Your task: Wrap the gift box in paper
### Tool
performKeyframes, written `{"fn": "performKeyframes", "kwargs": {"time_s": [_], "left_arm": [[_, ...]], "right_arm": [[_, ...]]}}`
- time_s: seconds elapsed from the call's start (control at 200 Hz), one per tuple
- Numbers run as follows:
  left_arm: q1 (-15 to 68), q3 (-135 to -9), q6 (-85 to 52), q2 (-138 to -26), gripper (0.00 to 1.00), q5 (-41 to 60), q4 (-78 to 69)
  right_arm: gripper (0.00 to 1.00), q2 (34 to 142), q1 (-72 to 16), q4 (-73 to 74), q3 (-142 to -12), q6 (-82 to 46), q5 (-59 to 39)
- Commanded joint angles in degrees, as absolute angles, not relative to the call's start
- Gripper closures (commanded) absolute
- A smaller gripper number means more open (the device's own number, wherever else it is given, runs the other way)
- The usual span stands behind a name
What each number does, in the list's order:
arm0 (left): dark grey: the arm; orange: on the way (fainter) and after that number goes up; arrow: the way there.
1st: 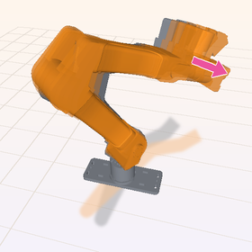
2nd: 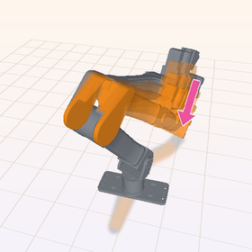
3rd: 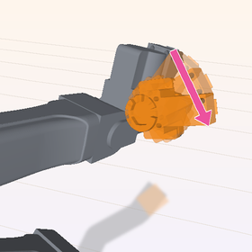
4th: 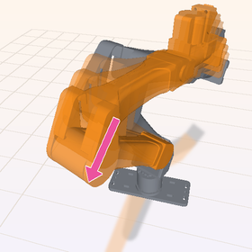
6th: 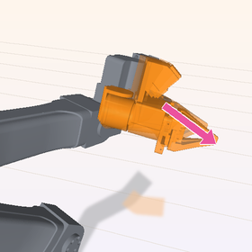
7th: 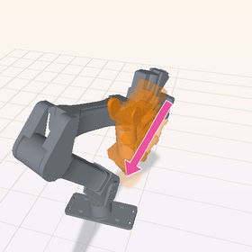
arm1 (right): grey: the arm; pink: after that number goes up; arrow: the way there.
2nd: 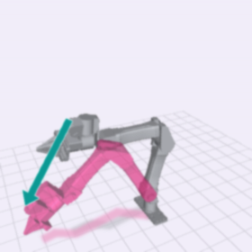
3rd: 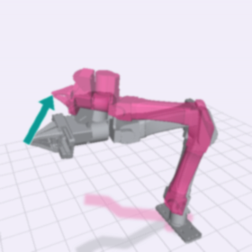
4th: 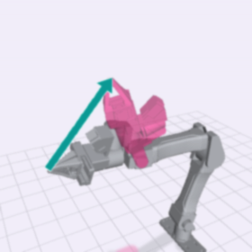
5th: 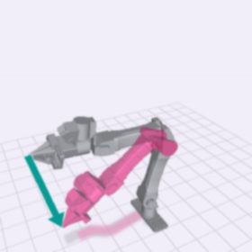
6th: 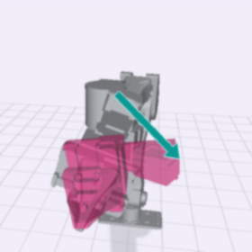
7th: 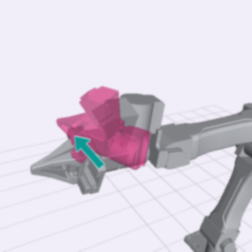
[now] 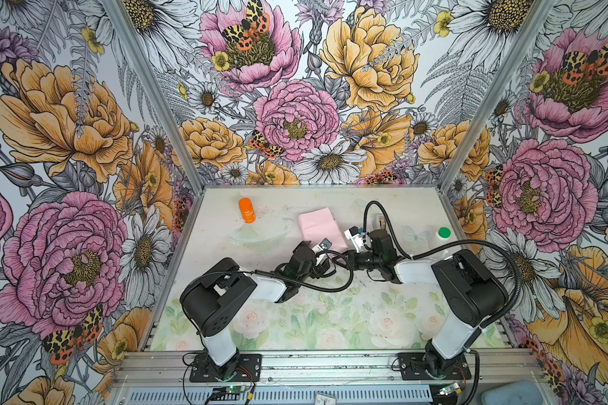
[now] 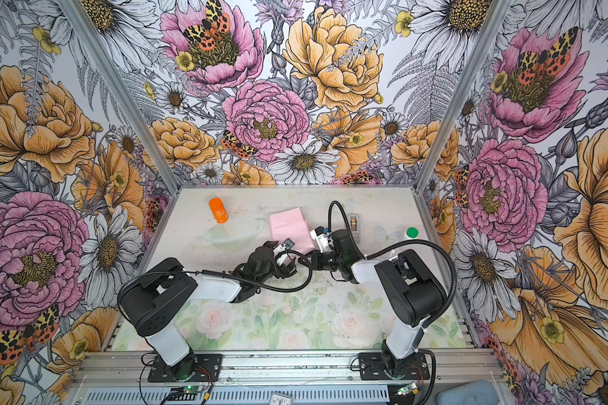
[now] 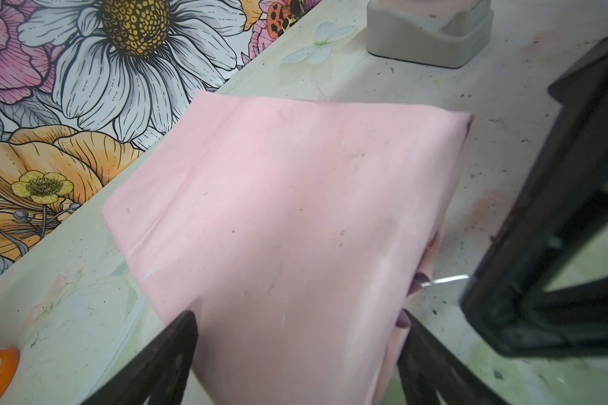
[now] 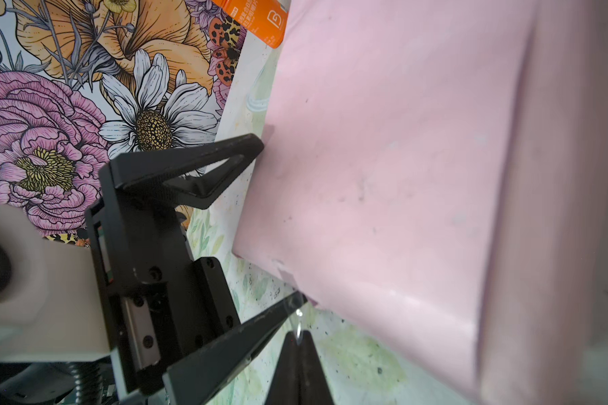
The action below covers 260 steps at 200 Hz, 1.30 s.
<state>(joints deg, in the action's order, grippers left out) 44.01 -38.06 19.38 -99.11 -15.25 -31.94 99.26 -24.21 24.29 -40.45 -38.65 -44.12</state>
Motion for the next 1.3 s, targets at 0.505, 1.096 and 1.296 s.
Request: {"fn": "performKeyframes", "kwargs": {"time_s": [0.505,1.096,1.296], "left_arm": [[43.42,-36.30,17.14,-98.66,0.13,-15.21,-27.99],[43.33,-36.30,17.14,-98.74,0.13,-15.29,-27.95],[43.41,-36.30,17.17,-98.64,0.13,-15.29,-27.95]], "right_arm": [[1.00,102.18,-24.52,26.72,-42.47,-39.75,-41.91],[0.91,101.82,-24.96,27.77,-40.57,-41.06,-41.89],[0.85,102.13,-25.05,28.71,-40.10,-41.61,-42.14]]}}
